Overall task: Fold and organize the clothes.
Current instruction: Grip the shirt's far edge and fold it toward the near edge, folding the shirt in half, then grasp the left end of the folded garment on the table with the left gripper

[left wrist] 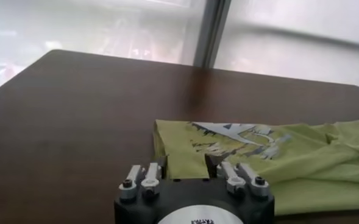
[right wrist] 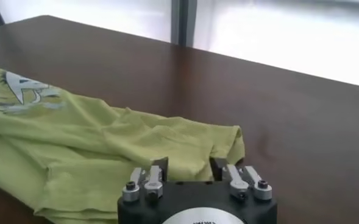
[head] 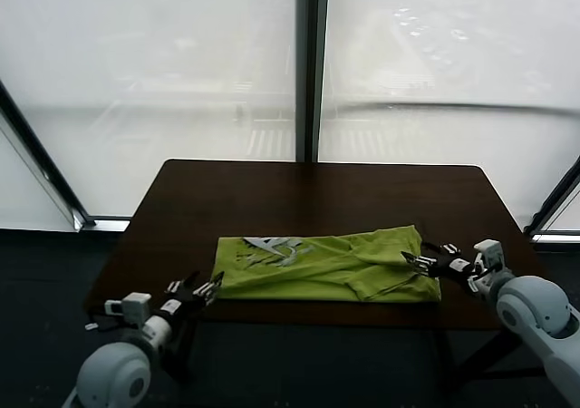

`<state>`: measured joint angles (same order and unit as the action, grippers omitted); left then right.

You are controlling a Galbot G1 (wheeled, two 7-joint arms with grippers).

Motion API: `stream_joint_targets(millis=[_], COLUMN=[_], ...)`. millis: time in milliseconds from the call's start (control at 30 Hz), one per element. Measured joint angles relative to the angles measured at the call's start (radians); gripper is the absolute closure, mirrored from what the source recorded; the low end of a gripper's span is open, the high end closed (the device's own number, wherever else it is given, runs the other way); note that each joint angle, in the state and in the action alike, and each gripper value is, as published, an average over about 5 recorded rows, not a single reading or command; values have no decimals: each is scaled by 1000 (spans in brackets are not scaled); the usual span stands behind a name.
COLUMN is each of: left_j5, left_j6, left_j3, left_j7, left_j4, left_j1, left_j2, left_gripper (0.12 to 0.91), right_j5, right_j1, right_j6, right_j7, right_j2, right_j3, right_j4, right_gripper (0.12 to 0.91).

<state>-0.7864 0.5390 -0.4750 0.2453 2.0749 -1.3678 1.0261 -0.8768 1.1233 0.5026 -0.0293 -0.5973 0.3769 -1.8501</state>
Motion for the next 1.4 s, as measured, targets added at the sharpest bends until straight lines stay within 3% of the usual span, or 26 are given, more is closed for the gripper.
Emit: stream_joint_targets(millis=[133,433,767,867,1000,1100,1167,1333,1400], left_j5=[-14,-12,2,5,5,5,5,7,7], left_j6=[-1,-4,-2,2,4,3,1,-6,-12], left_j3=[34,136,190,195,196,196,195,196,196], left_j7=[5,-34,-51,-50,-49,-49,-49,-57,-58], left_j4=[-68,-279,-394,-392,-380,-375,-376,-376,-377], left_j1=[104,317,394,390,380,377,376,374,377], left_j2=[2,30,47,47,40,38,40,43,46], left_gripper=[124,123,124,152,245,344,420,708,782], right_j5=[11,66,100,105,106,108,111,126,132], right_j1=[-48,-156,-224,-231,-237,-240,-240,-238,-236], right_j6=[-1,1,-3,-3,-4,-6,-8,-18,-22], right_j7=[24,13,9,9,6,3,0,-6,-8], right_j2=[-38,-158,-258,-273,-281,-284,-288,-297,-300], right_j3=[-3,-44,-72,-75,-75,-75,-75,-76,-76], right_j4=[43,181,287,308,325,333,339,347,348], right_gripper=[119,119,170,212,260,384,521,812,865])
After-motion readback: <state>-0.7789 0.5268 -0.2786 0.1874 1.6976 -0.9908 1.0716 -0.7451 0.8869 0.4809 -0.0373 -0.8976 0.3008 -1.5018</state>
